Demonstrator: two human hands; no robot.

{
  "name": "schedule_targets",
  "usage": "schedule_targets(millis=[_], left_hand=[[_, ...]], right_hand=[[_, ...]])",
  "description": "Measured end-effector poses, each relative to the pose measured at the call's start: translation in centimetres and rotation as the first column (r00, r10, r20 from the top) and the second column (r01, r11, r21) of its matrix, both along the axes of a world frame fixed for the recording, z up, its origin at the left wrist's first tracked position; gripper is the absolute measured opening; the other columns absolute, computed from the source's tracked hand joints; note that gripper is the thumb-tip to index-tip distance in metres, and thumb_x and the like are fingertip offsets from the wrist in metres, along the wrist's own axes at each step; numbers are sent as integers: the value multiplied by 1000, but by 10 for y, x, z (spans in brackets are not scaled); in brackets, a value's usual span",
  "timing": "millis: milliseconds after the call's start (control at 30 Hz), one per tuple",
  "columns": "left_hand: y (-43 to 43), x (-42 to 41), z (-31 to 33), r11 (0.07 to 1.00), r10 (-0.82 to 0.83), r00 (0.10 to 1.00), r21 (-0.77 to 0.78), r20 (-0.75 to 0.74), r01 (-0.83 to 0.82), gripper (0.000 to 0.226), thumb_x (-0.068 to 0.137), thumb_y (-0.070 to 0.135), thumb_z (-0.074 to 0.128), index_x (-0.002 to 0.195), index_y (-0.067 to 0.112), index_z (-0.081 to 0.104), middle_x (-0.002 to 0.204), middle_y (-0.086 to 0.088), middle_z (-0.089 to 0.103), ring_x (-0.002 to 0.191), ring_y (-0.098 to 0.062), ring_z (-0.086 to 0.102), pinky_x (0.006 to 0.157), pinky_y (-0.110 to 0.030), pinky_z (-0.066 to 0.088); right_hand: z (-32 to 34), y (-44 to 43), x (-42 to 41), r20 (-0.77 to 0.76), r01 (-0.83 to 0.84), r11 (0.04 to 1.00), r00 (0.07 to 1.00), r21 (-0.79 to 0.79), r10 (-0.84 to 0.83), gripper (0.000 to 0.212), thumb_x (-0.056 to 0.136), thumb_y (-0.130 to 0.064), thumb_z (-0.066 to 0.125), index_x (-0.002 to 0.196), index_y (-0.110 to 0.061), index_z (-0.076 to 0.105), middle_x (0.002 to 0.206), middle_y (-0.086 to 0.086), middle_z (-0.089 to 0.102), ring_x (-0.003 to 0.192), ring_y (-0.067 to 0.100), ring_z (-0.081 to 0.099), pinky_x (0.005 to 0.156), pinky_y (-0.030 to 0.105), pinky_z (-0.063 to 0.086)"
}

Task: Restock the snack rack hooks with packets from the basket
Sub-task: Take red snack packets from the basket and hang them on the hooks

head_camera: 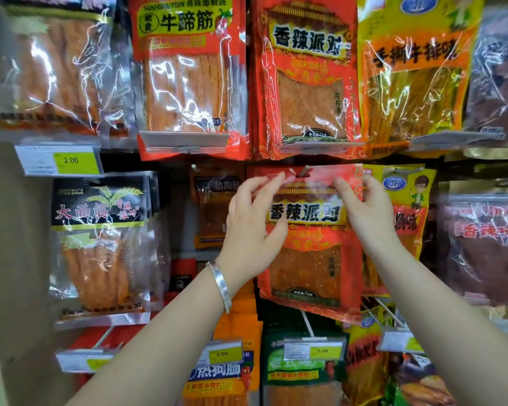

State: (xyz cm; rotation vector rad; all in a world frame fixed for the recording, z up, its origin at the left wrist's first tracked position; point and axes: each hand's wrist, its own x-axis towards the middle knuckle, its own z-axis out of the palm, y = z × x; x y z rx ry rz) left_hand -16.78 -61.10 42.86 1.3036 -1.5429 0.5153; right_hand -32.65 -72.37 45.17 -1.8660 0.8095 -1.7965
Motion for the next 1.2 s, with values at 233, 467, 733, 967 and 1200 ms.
schedule_targets(millis=[233,467,733,967,1200], left_hand=[[-15,40,-73,955,66,985,275,160,-108,65,85,31,48,145,39,26,157,9,11,145,-18,8,115,-50,19],[-40,53,-97,928,26,980,359,198,-97,73,87,32,49,143,51,6,145,29,-31,141,-12,-21,114,-49,14],[-80,77,-98,876,21,976,467,218,-123,75,88,31,51,150,32,9,146,20,-34,137,-8,-28,113,-42,22],[-112,85,-80,753,19,980,642,199,-145,80,89,31,55,151,24,5,153,9,-29,144,-21,-17,117,-41,14],[-90,77,-69,698,41,999,715,6,-33,71,90,33,55,149,16,20,158,-8,8,145,-20,11,116,-28,14]], right_hand=[[-73,14,-5,-199,279,746,854,-605,-480,59,82,-10,67,135,-3,43,134,21,47,125,31,40,107,35,30],[-108,-17,22,-549,145,852,708,-504,-445,64,83,-19,69,138,-1,43,149,21,33,138,37,30,105,51,37],[-89,-67,63,-662,175,907,633,-383,-402,62,92,-22,55,146,-4,29,156,16,18,143,30,21,109,38,33],[-74,-88,83,-797,202,955,527,-219,-295,65,97,-19,42,151,-7,8,159,12,-5,147,26,4,114,36,24],[-53,-52,69,-786,100,995,616,12,-53,53,93,-19,49,144,-10,36,150,12,36,137,25,34,110,29,28]])
